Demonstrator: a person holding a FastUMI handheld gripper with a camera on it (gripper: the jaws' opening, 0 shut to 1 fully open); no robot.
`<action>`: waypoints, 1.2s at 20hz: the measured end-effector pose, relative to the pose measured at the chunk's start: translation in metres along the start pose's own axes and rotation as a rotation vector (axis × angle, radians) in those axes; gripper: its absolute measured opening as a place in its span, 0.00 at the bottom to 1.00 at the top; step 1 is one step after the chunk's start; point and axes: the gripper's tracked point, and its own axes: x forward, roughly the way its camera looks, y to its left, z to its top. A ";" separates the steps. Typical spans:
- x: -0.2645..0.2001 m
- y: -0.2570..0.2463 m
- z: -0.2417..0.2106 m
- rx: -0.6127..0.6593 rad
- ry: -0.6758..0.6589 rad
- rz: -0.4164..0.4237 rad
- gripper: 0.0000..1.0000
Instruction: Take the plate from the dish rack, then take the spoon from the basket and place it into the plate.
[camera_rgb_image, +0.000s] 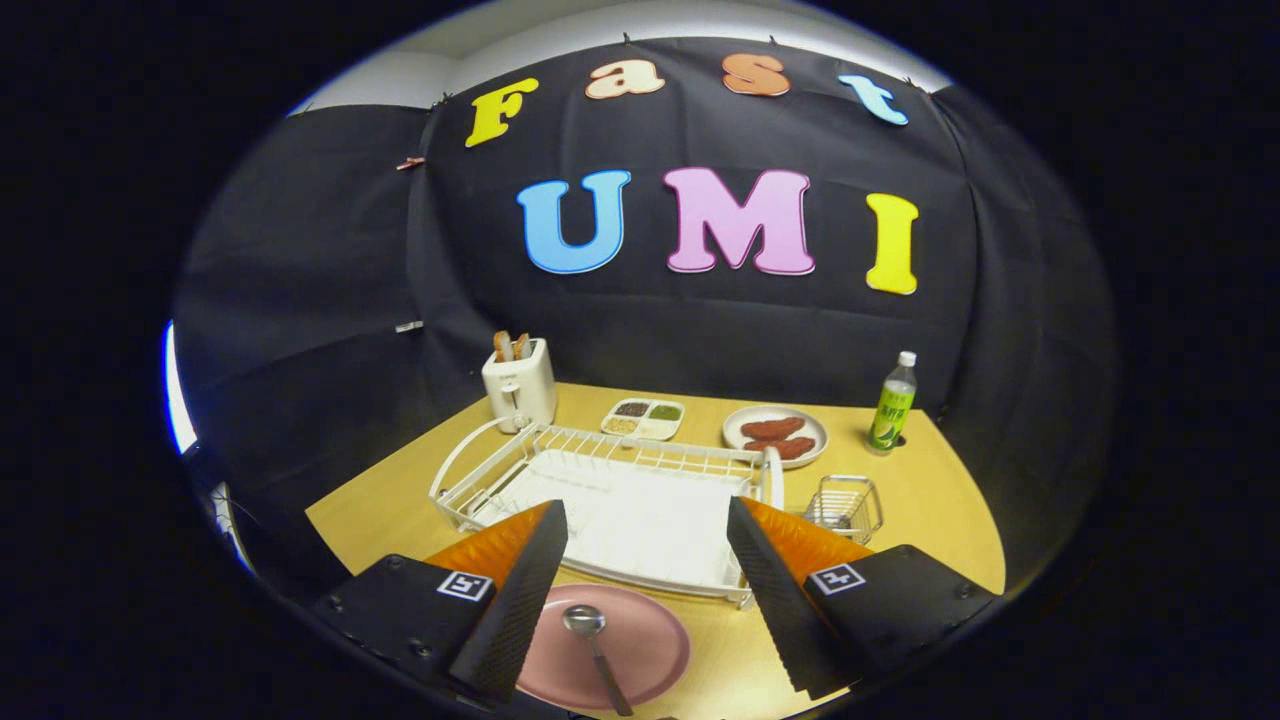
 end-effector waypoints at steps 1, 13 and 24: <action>-0.004 0.000 0.018 0.003 -0.030 -0.016 0.98; -0.103 -0.060 0.114 0.031 -0.270 -0.229 0.98; -0.132 -0.103 0.088 0.102 -0.226 -0.355 0.99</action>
